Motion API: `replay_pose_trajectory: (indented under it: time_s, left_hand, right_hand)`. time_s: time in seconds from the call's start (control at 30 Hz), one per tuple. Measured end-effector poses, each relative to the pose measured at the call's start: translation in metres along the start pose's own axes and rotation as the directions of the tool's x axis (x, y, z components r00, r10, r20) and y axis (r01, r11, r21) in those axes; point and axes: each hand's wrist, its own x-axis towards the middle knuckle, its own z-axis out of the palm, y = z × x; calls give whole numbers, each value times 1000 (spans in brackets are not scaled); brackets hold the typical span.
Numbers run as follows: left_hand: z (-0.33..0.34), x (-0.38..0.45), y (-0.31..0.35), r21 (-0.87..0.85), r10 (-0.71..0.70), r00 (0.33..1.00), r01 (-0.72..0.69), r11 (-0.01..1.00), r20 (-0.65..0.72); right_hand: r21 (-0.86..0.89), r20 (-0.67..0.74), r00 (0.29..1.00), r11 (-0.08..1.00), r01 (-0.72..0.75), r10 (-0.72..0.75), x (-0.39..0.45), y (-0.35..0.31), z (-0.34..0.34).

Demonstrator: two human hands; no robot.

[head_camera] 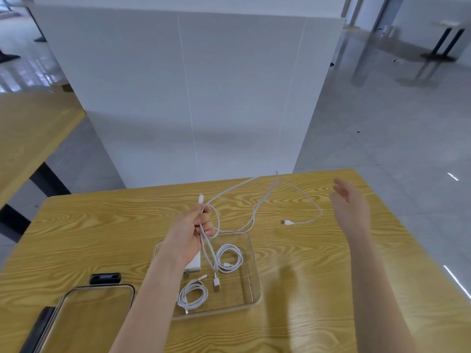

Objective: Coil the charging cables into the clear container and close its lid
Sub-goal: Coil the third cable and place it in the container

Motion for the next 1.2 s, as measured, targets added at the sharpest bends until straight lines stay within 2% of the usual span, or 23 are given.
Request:
replay_pose_trajectory:
  time_s: [0.07,0.1,0.17,0.23,0.37,0.47,0.57,0.67,0.77,0.8,0.83,0.87,0.93,0.97,1.03,1.1,1.2]
  left_hand:
    - [4,0,-1,15,-1,1000,1,1000,8]
    - [5,0,-2,25,0,1000,0,1000,8]
    - [6,-1,-2,55,4,1000,-4,998,10]
    - [4,-2,0,98,11,1000,-12,995,14]
    - [-6,-2,4,102,24,1000,-23,995,-7]
    - [-17,-1,18,18,65,997,-64,998,-46]
    - [-24,-2,35,-51,105,992,-109,993,-77]
    - [-24,-3,44,-132,132,986,-145,981,-102]
    - [-20,-5,44,-177,175,971,-203,963,-162]
    - [-18,-6,42,-140,206,960,-234,962,-190]
    - [-14,-8,37,-31,263,941,-276,961,-212]
    - [-9,-10,30,157,341,915,-312,937,-216]
    - [5,-16,14,532,483,863,-340,775,-151]
    - [14,-19,5,643,531,841,-351,681,-103]
    - [30,-21,-8,745,588,808,-382,547,-18]
    - [42,-18,-17,798,620,784,-397,453,38]
    - [48,-17,-24,845,635,770,-376,382,56]
  right_hand:
    - [170,111,981,975,141,-161,-10,-27,10]
    - [198,183,955,961,195,-232,-15,-36,18]
    - [167,304,888,937,307,-345,-21,-47,34]
    - [100,381,838,918,384,-392,-21,-48,49]
    - [-18,449,803,895,446,-392,-20,-40,61]
    - [-71,490,815,918,390,-308,-17,-26,58]
    - [-86,534,815,944,318,-226,-20,-19,51]
    - [-94,569,784,928,362,-248,-24,-19,53]
    - [-55,575,780,940,338,-247,-23,-23,54]
    - [-41,556,791,942,333,-255,-23,-24,55]
    - [-38,515,810,936,349,-281,-22,-25,56]
    - [-60,452,831,919,390,-323,-23,-26,58]
    - [-166,292,850,852,496,-438,-28,-32,66]
    - [-203,225,830,809,552,-510,-32,-36,71]
    - [-181,167,768,747,640,-618,-45,-40,81]
    - [-89,169,725,723,685,-667,-58,-46,89]
    - [12,228,671,691,723,-705,-70,-55,94]
